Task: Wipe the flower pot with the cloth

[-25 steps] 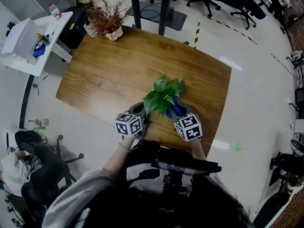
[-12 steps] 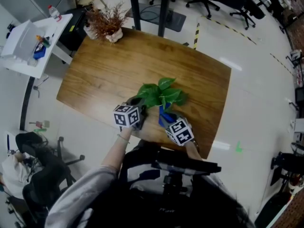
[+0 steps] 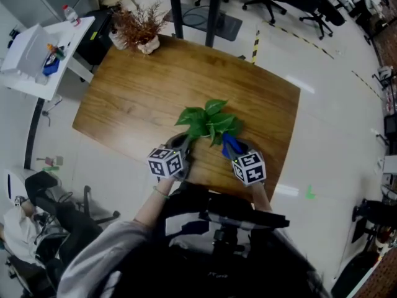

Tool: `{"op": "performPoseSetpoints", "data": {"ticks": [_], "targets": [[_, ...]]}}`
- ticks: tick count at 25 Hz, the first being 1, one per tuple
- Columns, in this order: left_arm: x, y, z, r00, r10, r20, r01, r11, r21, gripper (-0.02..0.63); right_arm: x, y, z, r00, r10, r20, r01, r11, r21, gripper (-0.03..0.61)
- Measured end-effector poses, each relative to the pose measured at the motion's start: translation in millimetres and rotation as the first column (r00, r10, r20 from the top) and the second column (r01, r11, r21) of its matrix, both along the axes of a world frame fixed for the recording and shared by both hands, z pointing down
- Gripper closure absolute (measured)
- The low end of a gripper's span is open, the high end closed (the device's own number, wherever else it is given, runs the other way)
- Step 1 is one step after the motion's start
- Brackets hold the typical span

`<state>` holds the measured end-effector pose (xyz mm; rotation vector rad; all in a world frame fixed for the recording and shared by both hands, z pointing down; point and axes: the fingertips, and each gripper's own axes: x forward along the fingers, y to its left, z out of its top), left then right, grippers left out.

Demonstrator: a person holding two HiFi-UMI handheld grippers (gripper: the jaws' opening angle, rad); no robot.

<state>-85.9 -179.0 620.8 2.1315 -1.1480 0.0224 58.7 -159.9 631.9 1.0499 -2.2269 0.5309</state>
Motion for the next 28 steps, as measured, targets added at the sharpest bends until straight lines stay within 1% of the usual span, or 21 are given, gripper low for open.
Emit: {"op": "performPoseSetpoints", "data": {"ticks": [3, 7, 12, 15, 18, 22, 25, 28], "targets": [[2, -1, 2, 1.000, 0.007, 0.010, -0.007, 1.000, -0.001, 0.606, -10, -17, -10, 0.999, -0.033, 0.021, 0.032, 0.998, 0.054, 0.508], [-1, -5, 5, 1.000, 0.007, 0.026, -0.007, 1.000, -0.006, 0.606, -36, -18, -13, 0.992, -0.117, 0.055, 0.113, 0.991, 0.071, 0.507], [-11, -15, 9, 0.999, 0.003, 0.050, -0.002, 1.000, -0.008, 0.607, -59, 1, -5, 0.983, -0.181, 0.037, 0.180, 0.983, 0.040, 0.508], [-21, -25, 9, 0.998, -0.005, 0.055, 0.006, 1.000, -0.006, 0.607, -73, 13, -3, 0.975, -0.216, 0.041, 0.216, 0.976, 0.024, 0.508], [-27, -36, 9, 0.998, -0.012, 0.061, 0.012, 1.000, 0.001, 0.607, -86, 26, -1, 0.964, -0.261, 0.042, 0.261, 0.965, 0.010, 0.508], [-27, -43, 10, 0.997, -0.002, 0.071, 0.001, 1.000, 0.004, 0.607, -98, 45, 9, 0.945, -0.325, 0.033, 0.326, 0.945, -0.012, 0.508], [-27, -42, 9, 0.997, 0.001, 0.073, -0.001, 1.000, 0.007, 0.607, -94, 52, 10, 0.948, -0.317, 0.037, 0.318, 0.948, -0.026, 0.508], [-28, -35, 5, 0.998, -0.011, 0.061, 0.010, 1.000, 0.012, 0.607, -72, 51, 9, 0.966, -0.255, 0.047, 0.257, 0.966, -0.032, 0.507]]}}
